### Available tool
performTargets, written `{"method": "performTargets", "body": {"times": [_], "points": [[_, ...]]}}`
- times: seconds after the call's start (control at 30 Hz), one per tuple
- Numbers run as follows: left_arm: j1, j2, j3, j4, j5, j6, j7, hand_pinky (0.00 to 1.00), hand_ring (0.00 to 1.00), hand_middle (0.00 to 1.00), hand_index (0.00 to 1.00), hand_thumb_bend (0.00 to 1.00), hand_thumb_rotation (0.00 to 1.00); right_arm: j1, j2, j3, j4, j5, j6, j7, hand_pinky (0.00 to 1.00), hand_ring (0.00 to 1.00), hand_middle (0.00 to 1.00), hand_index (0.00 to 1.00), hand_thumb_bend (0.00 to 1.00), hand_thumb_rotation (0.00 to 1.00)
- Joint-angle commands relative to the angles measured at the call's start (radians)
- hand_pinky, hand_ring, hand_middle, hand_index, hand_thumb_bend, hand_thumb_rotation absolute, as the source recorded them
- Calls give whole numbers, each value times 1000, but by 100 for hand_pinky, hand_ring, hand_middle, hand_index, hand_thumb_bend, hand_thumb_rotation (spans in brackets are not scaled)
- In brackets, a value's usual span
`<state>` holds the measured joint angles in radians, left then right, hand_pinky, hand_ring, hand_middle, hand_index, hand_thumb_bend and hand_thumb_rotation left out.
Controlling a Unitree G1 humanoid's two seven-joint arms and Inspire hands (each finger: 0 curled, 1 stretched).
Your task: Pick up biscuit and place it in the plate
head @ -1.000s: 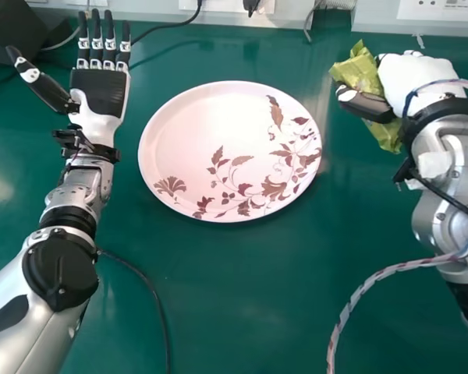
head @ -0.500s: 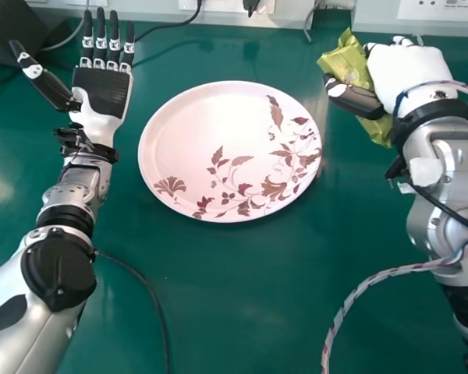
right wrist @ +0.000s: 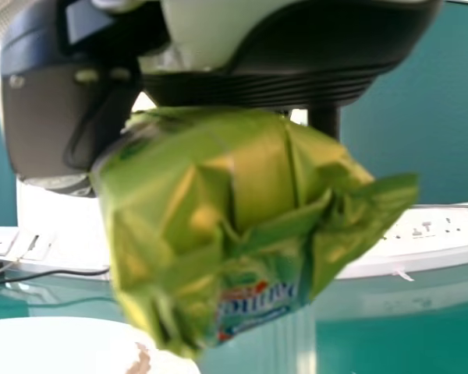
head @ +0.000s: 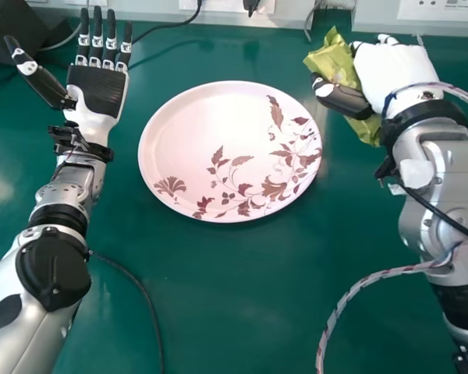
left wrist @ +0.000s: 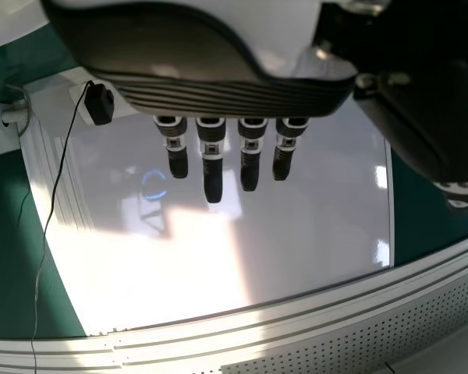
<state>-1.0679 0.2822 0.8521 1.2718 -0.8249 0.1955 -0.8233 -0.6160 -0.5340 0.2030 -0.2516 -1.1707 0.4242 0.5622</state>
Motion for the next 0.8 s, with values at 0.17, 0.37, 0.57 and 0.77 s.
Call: {"method": "performTargets", "body": {"times": [0.17, 0.37, 0.57, 0.77], "points": [[3, 7, -8, 3, 8, -9, 6, 95, 89, 98, 100, 100, 57, -27, 11, -10, 8, 31, -21, -19, 4, 10, 18, 49, 49, 5], [1, 13, -9, 7, 11, -13, 33, 95, 89, 97, 100, 100, 57, -27, 17, -8, 22, 55, -42, -52, 4, 9, 18, 49, 50, 5], [2, 11, -14, 5, 15, -26, 47, 96, 89, 97, 100, 100, 57, -24, 22, -7, 35, 78, -63, -83, 4, 9, 17, 49, 50, 5], [2, 10, -14, 5, 22, -33, 42, 96, 89, 98, 100, 100, 58, -25, 20, -11, 71, 140, -119, -141, 4, 10, 17, 49, 49, 5]]}}
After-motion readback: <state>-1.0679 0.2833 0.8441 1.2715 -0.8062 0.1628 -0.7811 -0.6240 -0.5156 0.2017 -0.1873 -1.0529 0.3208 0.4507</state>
